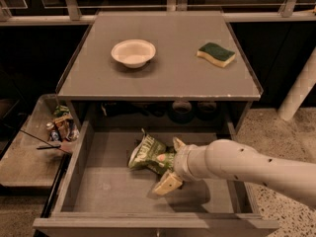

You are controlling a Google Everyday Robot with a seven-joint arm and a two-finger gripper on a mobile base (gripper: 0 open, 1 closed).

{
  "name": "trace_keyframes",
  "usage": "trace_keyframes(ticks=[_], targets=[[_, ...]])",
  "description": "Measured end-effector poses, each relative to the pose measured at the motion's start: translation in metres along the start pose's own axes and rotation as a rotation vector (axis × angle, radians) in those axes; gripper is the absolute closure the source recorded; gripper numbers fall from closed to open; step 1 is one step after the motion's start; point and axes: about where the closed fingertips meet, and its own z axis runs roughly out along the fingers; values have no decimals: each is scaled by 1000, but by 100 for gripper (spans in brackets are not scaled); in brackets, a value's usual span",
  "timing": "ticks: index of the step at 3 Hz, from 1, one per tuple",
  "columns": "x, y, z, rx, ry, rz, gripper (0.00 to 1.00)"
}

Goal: Pick green jalapeno chip bag from top drawer and place on counter

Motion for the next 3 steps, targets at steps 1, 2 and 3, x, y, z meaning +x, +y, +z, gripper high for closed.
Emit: trace_keyframes(ticks=[1,2,3], targets=[[20,-4,24,35,60,38,0],[22,-8,37,37,80,51,1],[22,-8,37,36,81,49,19]])
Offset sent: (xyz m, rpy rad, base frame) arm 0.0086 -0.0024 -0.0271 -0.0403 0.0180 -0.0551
